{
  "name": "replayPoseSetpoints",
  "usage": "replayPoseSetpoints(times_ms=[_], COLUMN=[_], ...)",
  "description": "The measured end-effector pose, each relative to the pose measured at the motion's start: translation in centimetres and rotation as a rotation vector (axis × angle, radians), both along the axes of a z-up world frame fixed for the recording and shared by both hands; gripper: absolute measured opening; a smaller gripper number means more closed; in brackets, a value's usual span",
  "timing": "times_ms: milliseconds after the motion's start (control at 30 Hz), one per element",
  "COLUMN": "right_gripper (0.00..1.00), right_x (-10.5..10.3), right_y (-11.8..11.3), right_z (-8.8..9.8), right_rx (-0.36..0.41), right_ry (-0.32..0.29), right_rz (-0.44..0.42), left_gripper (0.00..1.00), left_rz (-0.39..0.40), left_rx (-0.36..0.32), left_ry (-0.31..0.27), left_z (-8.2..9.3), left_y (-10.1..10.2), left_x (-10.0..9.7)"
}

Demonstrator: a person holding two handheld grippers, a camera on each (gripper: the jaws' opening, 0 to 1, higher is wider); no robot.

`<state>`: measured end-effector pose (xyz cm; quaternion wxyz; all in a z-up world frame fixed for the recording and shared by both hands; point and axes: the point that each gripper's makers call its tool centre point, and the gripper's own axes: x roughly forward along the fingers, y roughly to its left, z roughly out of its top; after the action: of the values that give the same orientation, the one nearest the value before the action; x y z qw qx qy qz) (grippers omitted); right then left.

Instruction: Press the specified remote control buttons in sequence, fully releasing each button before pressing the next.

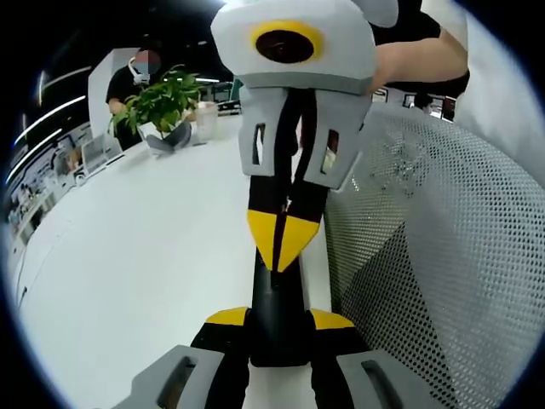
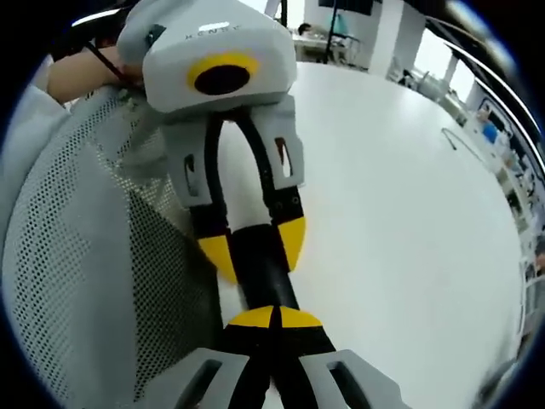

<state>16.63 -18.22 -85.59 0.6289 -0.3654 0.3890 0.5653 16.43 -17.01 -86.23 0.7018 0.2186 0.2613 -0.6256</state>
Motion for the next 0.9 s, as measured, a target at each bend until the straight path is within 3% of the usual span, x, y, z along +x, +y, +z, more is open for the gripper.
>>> replayPoseSetpoints(times_ms=[267,333,433,467,667,900], right_gripper=[0.0,0.0,0.0,0.0,0.0,0.0], right_x=[0.16,0.18,0.0,0.11,0.28,-0.06], right_y=[0.11,0.12,0.12,0.06,0.01,-0.07], right_z=[-0.1,-0.14,-0.23,-0.21,-0.15,-0.24], right_rx=[-0.033,-0.067,-0.085,-0.098,-0.044,-0.016], right_ry=[0.025,-0.016,-0.048,-0.081,-0.029,-0.05], right_rz=[0.019,0.116,0.114,0.158,0.088,0.121], left_gripper=[0.25,0.25,0.25,0.25,0.25,0.25], left_rz=[-0.002,-0.006,-0.006,-0.007,-0.005,-0.007], left_rx=[-0.005,-0.003,0.0,0.001,-0.003,-0.009], left_ry=[0.002,0.005,0.004,0.005,0.006,0.005], left_z=[0.01,0.0,0.03,0.03,0.03,-0.04], left_y=[0.01,0.0,0.0,0.0,0.04,0.04], left_x=[0.01,0.03,0.03,0.03,0.03,-0.1])
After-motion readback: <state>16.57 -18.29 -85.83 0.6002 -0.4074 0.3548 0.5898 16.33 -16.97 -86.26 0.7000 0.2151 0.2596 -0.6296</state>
